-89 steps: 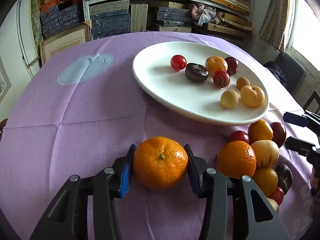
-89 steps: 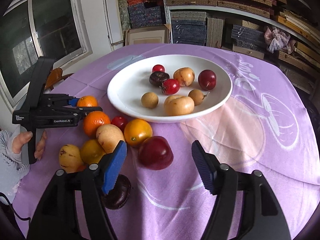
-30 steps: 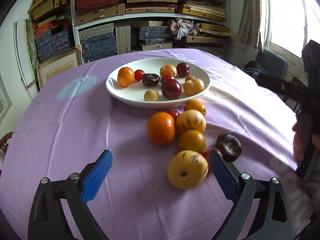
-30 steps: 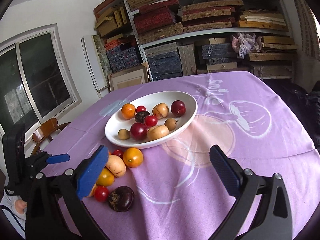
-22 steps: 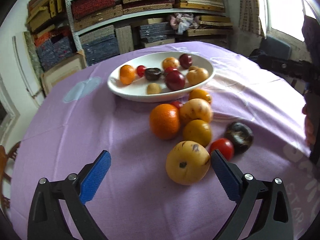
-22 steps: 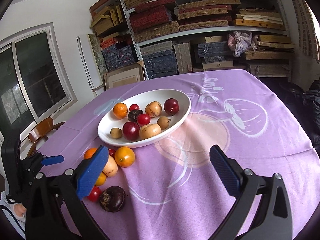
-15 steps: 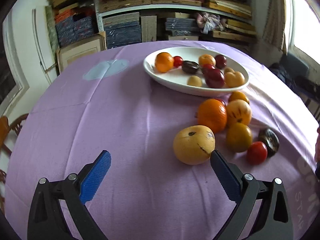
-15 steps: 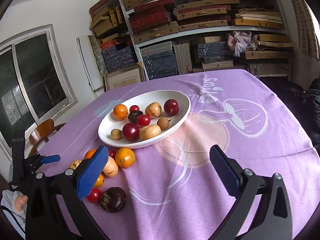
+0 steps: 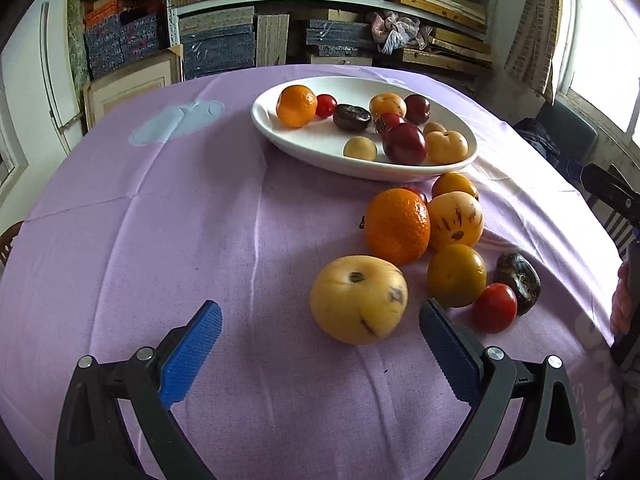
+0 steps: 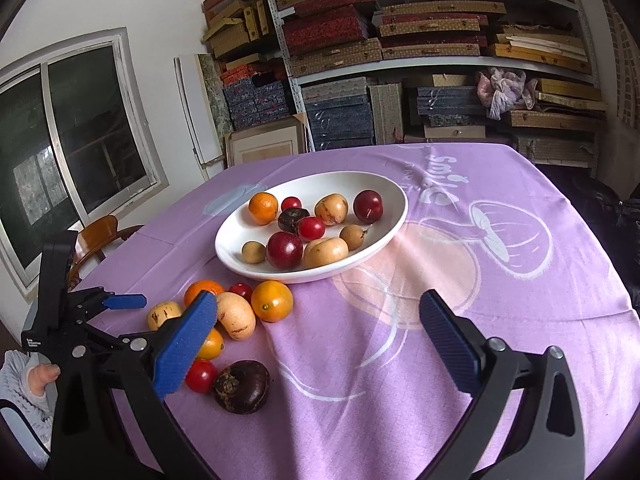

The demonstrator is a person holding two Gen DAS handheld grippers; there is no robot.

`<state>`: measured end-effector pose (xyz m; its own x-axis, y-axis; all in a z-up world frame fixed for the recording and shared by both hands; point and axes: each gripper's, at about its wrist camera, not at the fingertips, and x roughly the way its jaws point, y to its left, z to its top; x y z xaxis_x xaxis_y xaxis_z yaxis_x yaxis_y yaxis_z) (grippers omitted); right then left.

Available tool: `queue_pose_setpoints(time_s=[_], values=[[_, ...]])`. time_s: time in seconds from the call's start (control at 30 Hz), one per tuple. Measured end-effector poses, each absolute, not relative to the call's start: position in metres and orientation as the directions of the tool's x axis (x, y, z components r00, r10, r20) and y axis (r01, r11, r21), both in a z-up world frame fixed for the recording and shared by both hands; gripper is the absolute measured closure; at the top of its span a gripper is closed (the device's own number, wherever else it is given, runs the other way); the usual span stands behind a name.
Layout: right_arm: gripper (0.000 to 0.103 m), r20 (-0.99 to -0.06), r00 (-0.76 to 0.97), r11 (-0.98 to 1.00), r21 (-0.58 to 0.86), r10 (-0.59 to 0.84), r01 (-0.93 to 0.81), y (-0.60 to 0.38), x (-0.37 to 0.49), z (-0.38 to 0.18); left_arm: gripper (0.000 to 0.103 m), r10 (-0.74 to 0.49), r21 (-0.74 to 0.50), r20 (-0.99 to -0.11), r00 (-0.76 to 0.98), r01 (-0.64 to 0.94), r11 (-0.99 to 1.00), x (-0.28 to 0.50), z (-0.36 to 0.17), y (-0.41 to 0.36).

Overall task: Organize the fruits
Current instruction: 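Grasp a large yellow pepino with the left tool, then grasp a dark purple tomato with the right tool while the left tool holds the pepino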

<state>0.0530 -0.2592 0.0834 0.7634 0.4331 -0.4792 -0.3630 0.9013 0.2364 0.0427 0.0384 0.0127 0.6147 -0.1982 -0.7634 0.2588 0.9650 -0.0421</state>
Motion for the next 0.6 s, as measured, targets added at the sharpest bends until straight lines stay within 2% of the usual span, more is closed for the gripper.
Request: queue_pose_setpoints(time_s=[0.1, 0.17, 0.27, 0.37, 0.5, 0.57, 0.6], values=[[0.004, -0.480, 0.762, 0.901, 0.236, 0.434, -0.364, -0.259, 0.053, 0.083, 0.010, -0.211, -0.026, -0.757, 0.618, 0.295, 0.955, 0.043, 0.013, 0.030], [0.004, -0.483, 0.760, 0.900, 0.233, 0.435, -0.367, -0.258, 0.053, 0.082, 0.027, -0.216, -0.013, -0.759, 0.614, 0.318, 0.948, 0.045, 0.012, 0.024], [0.004, -0.486, 0.759, 0.901, 0.225, 0.434, -0.371, -0.256, 0.052, 0.081, 0.048, -0.241, -0.025, -0.762, 0.601, 0.345, 0.938, 0.045, 0.010, 0.021], [0.004, -0.485, 0.752, 0.895, 0.228, 0.446, -0.384, -0.255, 0.051, 0.080, 0.056, -0.258, -0.042, -0.764, 0.592, 0.353, 0.935, 0.045, 0.009, 0.022], [0.004, -0.507, 0.712, 0.870, 0.202, 0.486, -0.449, -0.244, 0.046, 0.079, 0.056, -0.273, -0.061, -0.762, 0.587, 0.354, 0.933, 0.045, 0.008, 0.024], [0.005, -0.522, 0.704, 0.862, 0.136, 0.481, -0.488, -0.232, 0.039, 0.079, 0.056, -0.258, -0.050, -0.755, 0.603, 0.339, 0.939, 0.043, 0.009, 0.026], [0.009, -0.530, 0.704, 0.857, 0.089, 0.472, -0.507, -0.225, 0.035, 0.079, 0.056, -0.249, -0.047, -0.750, 0.613, 0.326, 0.944, 0.042, 0.011, 0.028]])
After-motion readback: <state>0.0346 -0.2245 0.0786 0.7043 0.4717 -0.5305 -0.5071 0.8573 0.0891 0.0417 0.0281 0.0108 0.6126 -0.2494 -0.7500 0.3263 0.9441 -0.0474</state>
